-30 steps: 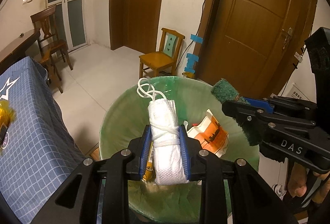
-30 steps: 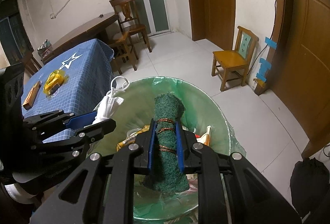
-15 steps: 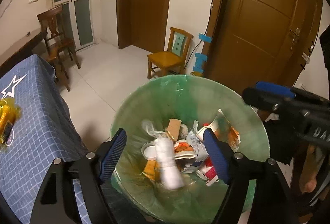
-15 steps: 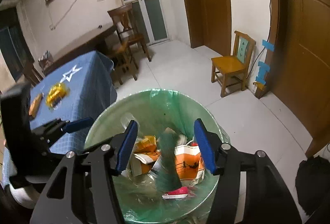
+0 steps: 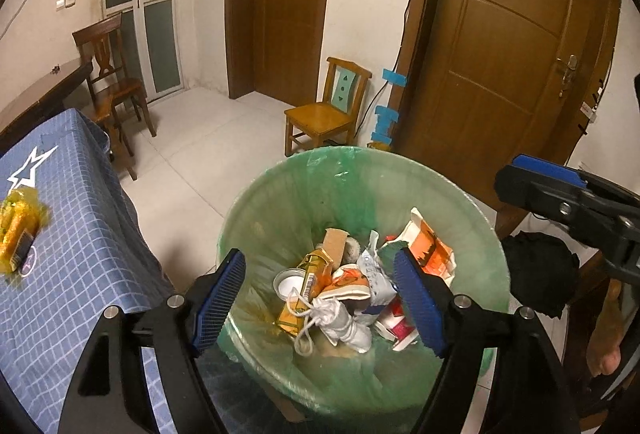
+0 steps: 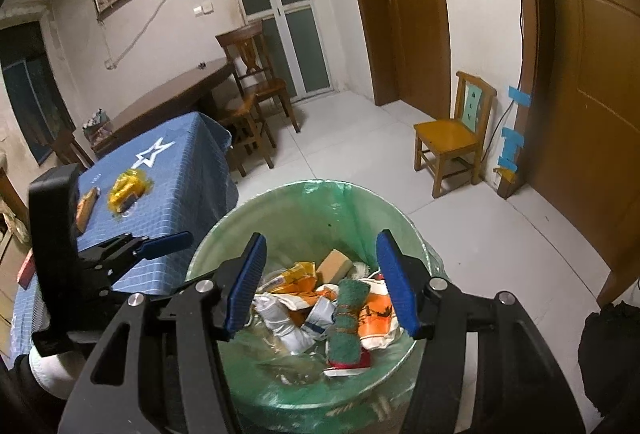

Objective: Collect trash

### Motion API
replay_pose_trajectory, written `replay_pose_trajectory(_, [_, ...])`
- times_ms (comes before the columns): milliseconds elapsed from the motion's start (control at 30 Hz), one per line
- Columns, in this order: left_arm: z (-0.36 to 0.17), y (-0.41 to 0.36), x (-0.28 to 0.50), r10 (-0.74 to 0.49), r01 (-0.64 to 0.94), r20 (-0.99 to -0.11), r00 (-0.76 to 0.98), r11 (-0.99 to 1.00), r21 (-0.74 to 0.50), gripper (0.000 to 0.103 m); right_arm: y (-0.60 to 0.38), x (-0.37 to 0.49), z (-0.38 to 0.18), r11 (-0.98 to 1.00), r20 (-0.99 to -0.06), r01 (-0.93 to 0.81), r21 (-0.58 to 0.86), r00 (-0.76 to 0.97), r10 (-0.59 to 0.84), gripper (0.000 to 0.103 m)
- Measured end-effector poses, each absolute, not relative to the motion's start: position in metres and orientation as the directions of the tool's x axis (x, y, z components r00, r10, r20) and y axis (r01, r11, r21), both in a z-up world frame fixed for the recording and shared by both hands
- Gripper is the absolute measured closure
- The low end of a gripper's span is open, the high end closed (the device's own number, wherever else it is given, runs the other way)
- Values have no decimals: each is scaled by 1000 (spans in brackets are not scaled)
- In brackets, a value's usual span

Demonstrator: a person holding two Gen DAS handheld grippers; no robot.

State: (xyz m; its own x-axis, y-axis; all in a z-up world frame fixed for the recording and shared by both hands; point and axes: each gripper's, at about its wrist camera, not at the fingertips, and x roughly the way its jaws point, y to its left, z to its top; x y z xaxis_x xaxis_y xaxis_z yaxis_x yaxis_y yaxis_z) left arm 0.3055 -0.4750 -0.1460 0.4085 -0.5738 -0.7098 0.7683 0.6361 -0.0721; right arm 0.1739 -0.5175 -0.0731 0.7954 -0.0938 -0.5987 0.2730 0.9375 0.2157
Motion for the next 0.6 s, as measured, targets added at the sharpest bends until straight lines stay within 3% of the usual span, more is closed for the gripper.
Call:
replay_pose_trajectory(233, [-118,-447,271,-602,772,-668,438,633,-64,25,-481,131,-53,952,-539,255,170,833,-127,30])
replay_pose_trajectory(600, [-66,-385,206,-643,757,-570,511,651,-57,7,-432,72,-35,960,-469,246,134,869,-158,14])
